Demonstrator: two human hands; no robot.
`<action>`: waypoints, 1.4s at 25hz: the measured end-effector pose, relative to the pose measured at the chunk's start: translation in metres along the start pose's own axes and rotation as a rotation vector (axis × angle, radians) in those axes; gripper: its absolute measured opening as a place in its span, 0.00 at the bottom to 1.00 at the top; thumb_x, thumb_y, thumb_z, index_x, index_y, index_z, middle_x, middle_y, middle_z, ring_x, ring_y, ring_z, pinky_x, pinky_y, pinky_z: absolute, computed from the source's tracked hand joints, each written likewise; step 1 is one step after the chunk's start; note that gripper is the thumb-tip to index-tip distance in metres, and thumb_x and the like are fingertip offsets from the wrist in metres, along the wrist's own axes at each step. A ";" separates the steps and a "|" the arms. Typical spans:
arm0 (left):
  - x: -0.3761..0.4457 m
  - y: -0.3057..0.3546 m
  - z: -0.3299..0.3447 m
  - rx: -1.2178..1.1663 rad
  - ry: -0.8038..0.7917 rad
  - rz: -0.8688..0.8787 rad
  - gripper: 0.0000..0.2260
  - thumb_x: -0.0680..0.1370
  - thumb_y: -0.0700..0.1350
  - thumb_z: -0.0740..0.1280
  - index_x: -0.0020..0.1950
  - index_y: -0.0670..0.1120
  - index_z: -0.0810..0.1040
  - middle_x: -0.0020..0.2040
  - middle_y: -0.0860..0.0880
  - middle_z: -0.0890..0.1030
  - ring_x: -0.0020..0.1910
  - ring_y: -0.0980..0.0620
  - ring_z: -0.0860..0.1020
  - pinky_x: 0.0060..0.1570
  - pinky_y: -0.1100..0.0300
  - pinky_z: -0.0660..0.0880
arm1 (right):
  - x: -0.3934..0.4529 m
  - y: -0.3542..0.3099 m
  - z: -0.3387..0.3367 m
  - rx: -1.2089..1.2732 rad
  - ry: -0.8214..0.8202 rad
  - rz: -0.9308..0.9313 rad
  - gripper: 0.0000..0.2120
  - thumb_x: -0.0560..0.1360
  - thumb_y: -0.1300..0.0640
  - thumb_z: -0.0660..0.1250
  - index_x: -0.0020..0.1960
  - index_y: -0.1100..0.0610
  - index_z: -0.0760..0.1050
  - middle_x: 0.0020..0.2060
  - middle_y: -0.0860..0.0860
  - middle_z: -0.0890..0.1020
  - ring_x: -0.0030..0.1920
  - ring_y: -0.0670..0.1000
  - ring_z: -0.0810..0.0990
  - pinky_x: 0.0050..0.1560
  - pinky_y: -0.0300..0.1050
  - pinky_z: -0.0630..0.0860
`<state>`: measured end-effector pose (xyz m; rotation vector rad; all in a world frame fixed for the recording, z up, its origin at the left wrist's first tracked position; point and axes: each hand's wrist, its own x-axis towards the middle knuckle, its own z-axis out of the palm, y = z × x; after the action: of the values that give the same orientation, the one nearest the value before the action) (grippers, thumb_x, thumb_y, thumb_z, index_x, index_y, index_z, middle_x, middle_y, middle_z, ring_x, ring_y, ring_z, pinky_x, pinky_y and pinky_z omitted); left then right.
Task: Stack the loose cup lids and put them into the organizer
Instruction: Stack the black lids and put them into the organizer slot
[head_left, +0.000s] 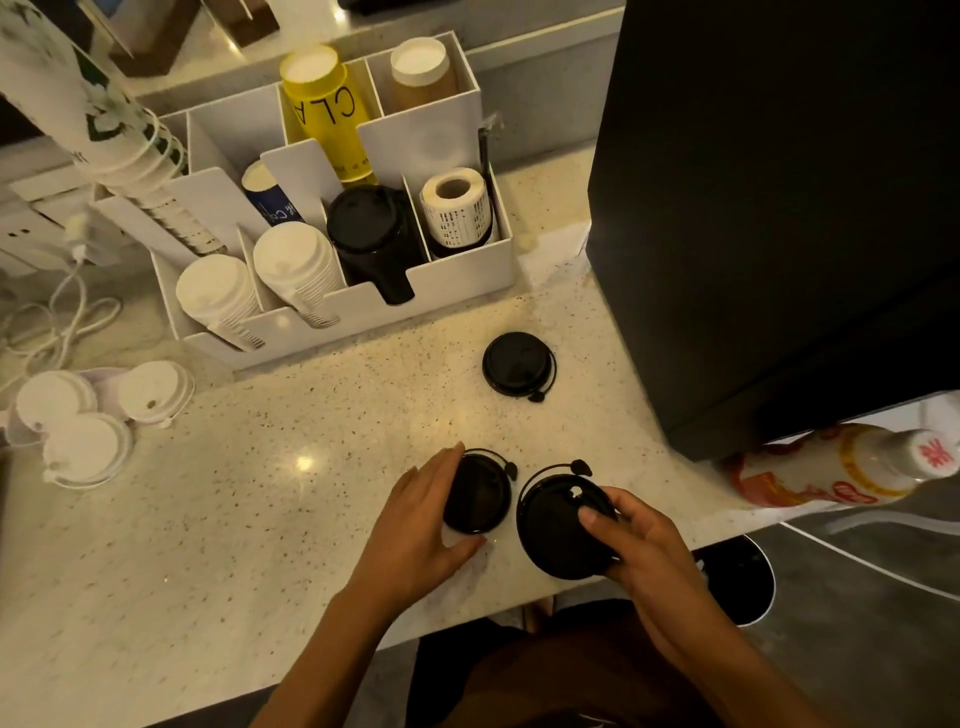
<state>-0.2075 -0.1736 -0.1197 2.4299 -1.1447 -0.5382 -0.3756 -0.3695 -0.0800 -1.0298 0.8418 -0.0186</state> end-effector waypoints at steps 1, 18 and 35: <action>0.004 -0.001 0.002 0.017 -0.047 0.006 0.45 0.73 0.59 0.73 0.82 0.48 0.52 0.80 0.48 0.63 0.78 0.50 0.62 0.77 0.46 0.61 | 0.001 0.001 -0.001 -0.023 0.003 0.009 0.09 0.78 0.57 0.68 0.58 0.52 0.82 0.51 0.52 0.88 0.53 0.50 0.86 0.48 0.42 0.83; -0.025 -0.004 0.023 0.061 0.206 -0.295 0.46 0.66 0.63 0.77 0.78 0.46 0.62 0.69 0.41 0.74 0.65 0.41 0.75 0.62 0.49 0.75 | 0.057 0.037 -0.007 -1.245 0.206 -0.304 0.31 0.77 0.31 0.51 0.72 0.47 0.69 0.55 0.50 0.76 0.57 0.51 0.73 0.50 0.46 0.78; -0.049 0.020 0.006 -0.418 0.422 -0.340 0.41 0.65 0.66 0.74 0.73 0.72 0.55 0.68 0.79 0.62 0.69 0.75 0.64 0.62 0.82 0.61 | 0.056 0.046 0.019 -1.463 -0.039 -0.400 0.48 0.61 0.23 0.64 0.74 0.44 0.60 0.59 0.50 0.69 0.57 0.49 0.70 0.51 0.41 0.78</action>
<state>-0.2526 -0.1478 -0.1062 2.2221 -0.4013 -0.2977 -0.3415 -0.3521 -0.1441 -2.5456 0.5118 0.3213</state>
